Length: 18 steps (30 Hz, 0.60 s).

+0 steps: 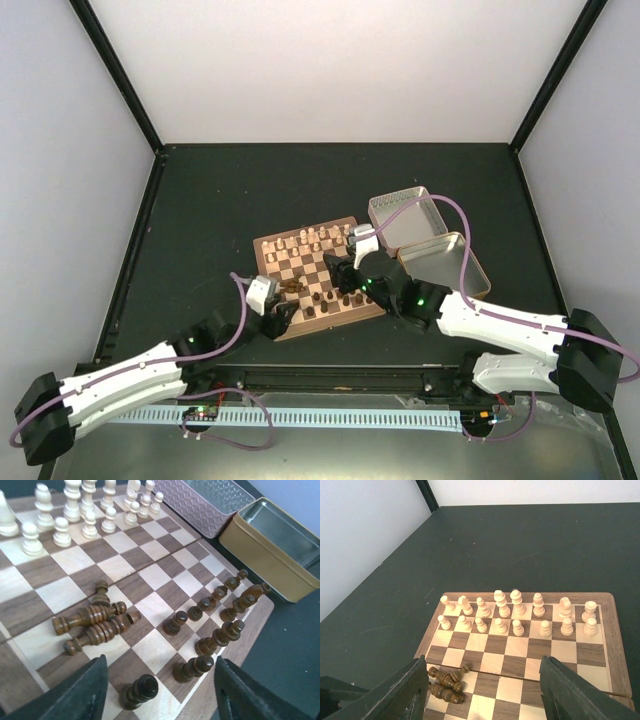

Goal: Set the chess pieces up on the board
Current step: Place the chess piece on the chessboard, then pick up the chess piece from the chessboard.

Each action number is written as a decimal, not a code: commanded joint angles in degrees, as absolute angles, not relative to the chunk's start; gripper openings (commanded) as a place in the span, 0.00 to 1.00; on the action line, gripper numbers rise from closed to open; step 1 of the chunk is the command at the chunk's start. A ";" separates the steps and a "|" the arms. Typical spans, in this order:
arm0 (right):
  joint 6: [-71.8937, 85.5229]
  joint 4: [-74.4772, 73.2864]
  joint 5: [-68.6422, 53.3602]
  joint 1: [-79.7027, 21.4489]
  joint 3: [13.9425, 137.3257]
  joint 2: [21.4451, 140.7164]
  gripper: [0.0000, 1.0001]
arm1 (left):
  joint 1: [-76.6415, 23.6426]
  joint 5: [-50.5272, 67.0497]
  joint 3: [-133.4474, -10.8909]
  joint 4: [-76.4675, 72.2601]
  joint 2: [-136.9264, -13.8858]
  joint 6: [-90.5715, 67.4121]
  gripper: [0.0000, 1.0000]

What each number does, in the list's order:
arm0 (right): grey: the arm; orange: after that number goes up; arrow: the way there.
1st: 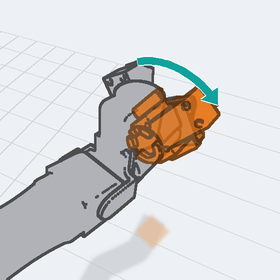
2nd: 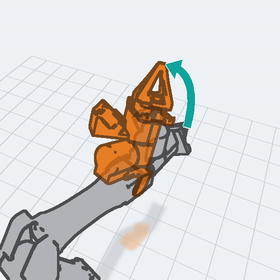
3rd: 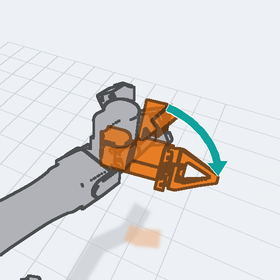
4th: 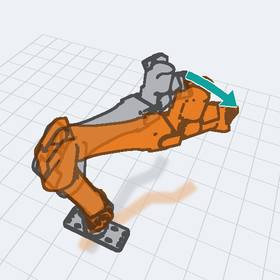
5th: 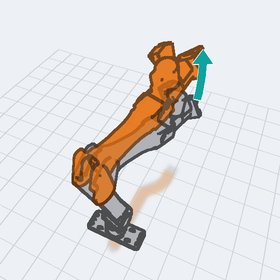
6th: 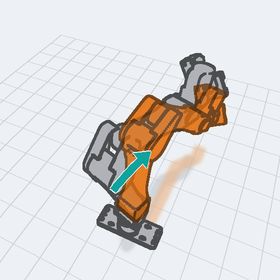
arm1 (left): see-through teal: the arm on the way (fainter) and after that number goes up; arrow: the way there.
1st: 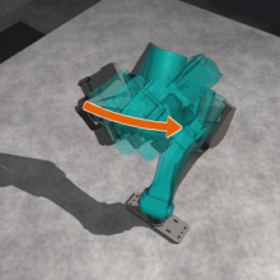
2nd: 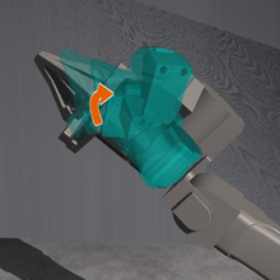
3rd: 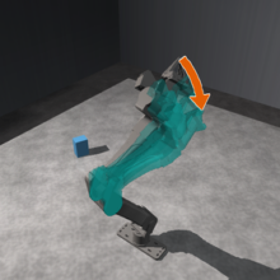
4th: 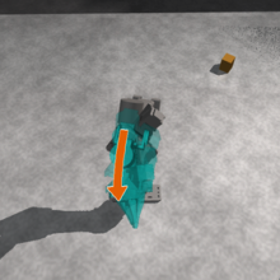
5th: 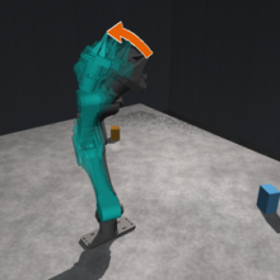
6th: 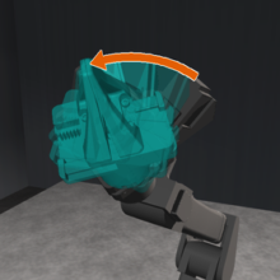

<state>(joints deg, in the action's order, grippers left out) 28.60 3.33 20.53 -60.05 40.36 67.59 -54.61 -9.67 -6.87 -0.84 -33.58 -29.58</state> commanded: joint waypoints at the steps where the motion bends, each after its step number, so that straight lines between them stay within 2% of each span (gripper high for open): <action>1: 30.03 2.54 22.12 -59.58 41.77 66.49 0.61 | -54.98 -13.83 -10.71 5.76 -29.19 -32.77 0.63; 5: 31.50 0.51 22.21 -59.17 42.82 65.97 0.61 | -54.84 -15.09 -17.69 15.49 -27.23 -37.65 0.72; 10: 36.81 -6.13 24.73 -57.71 45.21 66.64 0.61 | -54.67 -11.36 -26.79 28.51 -34.58 -43.44 0.73; 12: 39.54 -7.87 26.57 -56.70 44.57 66.06 0.59 | -54.58 -9.55 -29.75 32.69 -38.90 -45.37 0.71; 16: 43.18 -6.79 24.56 -53.05 40.73 62.90 0.56 | -54.11 -7.23 -33.28 37.42 -46.02 -47.15 0.59; 18: 43.64 -6.07 23.42 -51.73 39.01 61.47 0.55 | -53.73 -6.92 -33.37 37.36 -48.31 -47.24 0.58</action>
